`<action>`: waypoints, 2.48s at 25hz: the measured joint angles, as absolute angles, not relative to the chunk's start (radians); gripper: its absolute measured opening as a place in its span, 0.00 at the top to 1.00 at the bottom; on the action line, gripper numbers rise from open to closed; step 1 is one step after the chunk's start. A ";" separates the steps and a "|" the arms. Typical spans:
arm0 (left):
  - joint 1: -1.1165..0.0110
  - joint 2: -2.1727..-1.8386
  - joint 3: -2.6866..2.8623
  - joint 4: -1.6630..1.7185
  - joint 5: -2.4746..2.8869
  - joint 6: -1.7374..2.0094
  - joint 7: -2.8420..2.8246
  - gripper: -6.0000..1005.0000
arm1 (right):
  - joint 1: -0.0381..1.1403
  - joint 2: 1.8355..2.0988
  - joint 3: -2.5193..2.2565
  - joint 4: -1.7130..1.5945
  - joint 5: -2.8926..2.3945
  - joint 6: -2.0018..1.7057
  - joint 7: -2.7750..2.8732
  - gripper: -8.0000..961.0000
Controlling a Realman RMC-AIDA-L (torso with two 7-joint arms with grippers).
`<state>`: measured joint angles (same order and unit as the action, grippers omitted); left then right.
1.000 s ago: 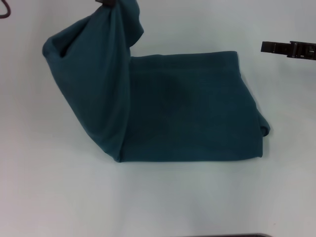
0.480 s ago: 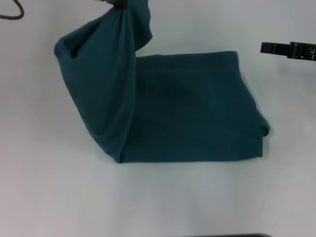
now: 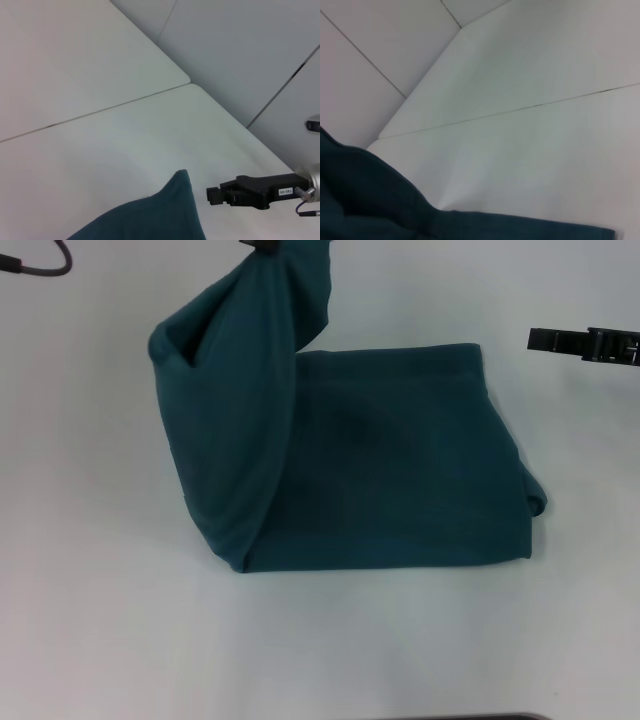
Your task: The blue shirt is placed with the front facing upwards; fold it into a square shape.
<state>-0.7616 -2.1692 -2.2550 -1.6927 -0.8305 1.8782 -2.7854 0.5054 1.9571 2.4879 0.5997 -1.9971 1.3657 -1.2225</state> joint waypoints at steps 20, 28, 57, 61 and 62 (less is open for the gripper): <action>-0.604 -2.157 -2.313 -1.289 -1.271 1.713 -2.542 0.84 | 0.501 1.957 2.482 0.598 -2.003 1.409 -1.232 0.79; -0.498 -2.155 -2.322 -1.290 -1.284 1.698 -2.425 0.58 | 0.517 1.956 2.482 0.599 -2.084 1.483 -1.165 0.74; -0.362 -2.116 -2.534 -1.130 -1.209 1.608 -2.118 0.23 | 0.653 2.034 2.432 0.428 -2.187 1.357 -0.967 0.36; -0.360 -2.113 -2.534 -1.127 -1.204 1.604 -2.106 0.23 | 0.663 2.051 2.432 0.411 -2.185 1.328 -0.967 0.36; -0.359 -2.112 -2.534 -1.126 -1.203 1.604 -2.103 0.23 | 0.664 2.053 2.432 0.409 -2.185 1.325 -0.965 0.36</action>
